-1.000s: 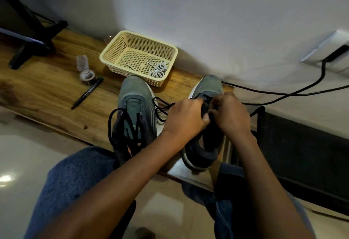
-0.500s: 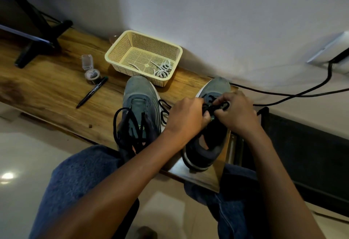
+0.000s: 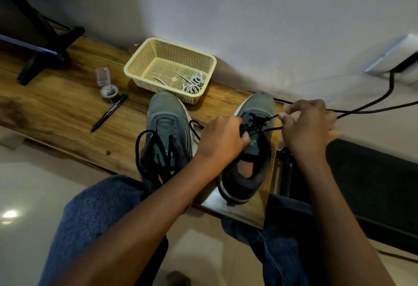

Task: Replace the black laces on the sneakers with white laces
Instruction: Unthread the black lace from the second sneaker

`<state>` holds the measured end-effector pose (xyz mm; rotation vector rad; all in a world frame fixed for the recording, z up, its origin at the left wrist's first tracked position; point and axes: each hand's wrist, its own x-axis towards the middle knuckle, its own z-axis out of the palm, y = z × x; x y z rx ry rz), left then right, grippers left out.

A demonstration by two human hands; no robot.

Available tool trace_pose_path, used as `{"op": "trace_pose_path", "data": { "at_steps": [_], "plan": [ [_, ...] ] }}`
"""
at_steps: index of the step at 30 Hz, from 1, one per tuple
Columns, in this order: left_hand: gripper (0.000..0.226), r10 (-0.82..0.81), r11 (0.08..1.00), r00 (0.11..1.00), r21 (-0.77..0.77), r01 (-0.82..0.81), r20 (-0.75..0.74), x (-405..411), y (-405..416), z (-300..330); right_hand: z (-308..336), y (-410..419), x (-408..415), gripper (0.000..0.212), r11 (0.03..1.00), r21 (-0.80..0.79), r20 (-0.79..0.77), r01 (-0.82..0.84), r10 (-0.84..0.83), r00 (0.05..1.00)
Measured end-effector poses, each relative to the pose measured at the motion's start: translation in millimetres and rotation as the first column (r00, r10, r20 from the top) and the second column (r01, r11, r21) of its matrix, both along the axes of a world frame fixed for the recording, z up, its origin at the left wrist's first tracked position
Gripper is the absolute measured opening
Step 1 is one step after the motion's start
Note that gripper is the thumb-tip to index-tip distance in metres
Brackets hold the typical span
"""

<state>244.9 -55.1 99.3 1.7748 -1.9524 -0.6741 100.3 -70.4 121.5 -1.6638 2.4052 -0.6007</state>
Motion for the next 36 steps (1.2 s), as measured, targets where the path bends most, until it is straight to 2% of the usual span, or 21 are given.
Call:
{"op": "trace_pose_path", "data": {
  "at_steps": [2, 5, 8, 10, 14, 16, 18, 20, 22, 26, 28, 30, 33, 36],
  "plan": [
    [0.031, 0.003, 1.0, 1.0, 0.002, -0.003, 0.01, 0, 0, 0, 0, 1, 1, 0.015, 0.994, 0.09, 0.011, -0.061, 0.06, 0.998],
    [0.03, -0.005, 1.0, 1.0, 0.002, 0.005, 0.001, 0, 0, -2, -5, 4, 12, 0.034, 0.937, 0.24, 0.016, -0.255, 0.259, 0.966],
    [0.032, -0.007, 1.0, 1.0, -0.009, 0.007, 0.018, 0, 0, -2, -13, 4, 21, 0.036, 0.906, 0.276, -0.103, -0.321, 0.359, 0.927],
    [0.033, -0.004, 1.0, 1.0, -0.013, 0.004, 0.02, -1, -1, -3, -16, 3, 23, 0.028, 0.919, 0.257, -0.166, -0.299, 0.346, 0.923],
    [0.031, 0.001, 1.0, 1.0, -0.006, -0.001, 0.018, 0, 0, -3, -16, 3, 23, 0.015, 0.938, 0.174, -0.182, -0.3, 0.33, 0.926],
    [0.03, -0.002, 1.0, 1.0, -0.004, 0.002, 0.018, 0, -1, -2, -9, 3, 18, 0.009, 0.98, 0.011, -0.132, -0.199, 0.199, 0.971],
    [0.029, 0.003, 1.0, 1.0, -0.001, -0.003, 0.009, 0, -1, -1, 1, 4, 9, 0.008, 0.991, -0.133, -0.017, -0.03, 0.028, 0.999],
    [0.029, 0.001, 1.0, 1.0, 0.001, -0.001, 0.01, 0, -1, -1, 7, 6, 0, 0.01, 0.986, -0.16, 0.057, 0.057, -0.048, 0.997],
    [0.029, -0.002, 1.0, 1.0, 0.002, 0.002, 0.015, 1, -1, -1, 6, 6, -3, 0.014, 0.995, -0.101, 0.061, 0.026, -0.02, 0.998],
    [0.029, -0.005, 1.0, 1.0, 0.01, 0.005, 0.021, 1, -1, -1, -2, 8, 12, 0.037, 0.966, 0.118, -0.056, -0.23, 0.238, 0.97],
    [0.028, -0.007, 1.0, 1.0, 0.002, 0.007, 0.03, 0, -1, -2, -8, 8, 19, 0.035, 0.93, 0.211, -0.157, -0.3, 0.335, 0.929],
    [0.027, -0.008, 1.0, 1.0, 0.001, 0.008, 0.03, -1, -2, -3, -13, 8, 22, 0.03, 0.918, 0.24, -0.192, -0.317, 0.365, 0.911],
    [0.026, -0.01, 1.0, 1.0, 0.014, 0.009, 0.02, 0, -2, -3, -17, 6, 23, 0.02, 0.926, 0.197, -0.204, -0.322, 0.36, 0.91],
    [0.027, -0.006, 1.0, 1.0, 0.016, 0.006, -0.01, 1, -1, -3, -10, 6, 19, 0.009, 0.972, -0.057, -0.135, -0.228, 0.218, 0.967]
  ]
}}
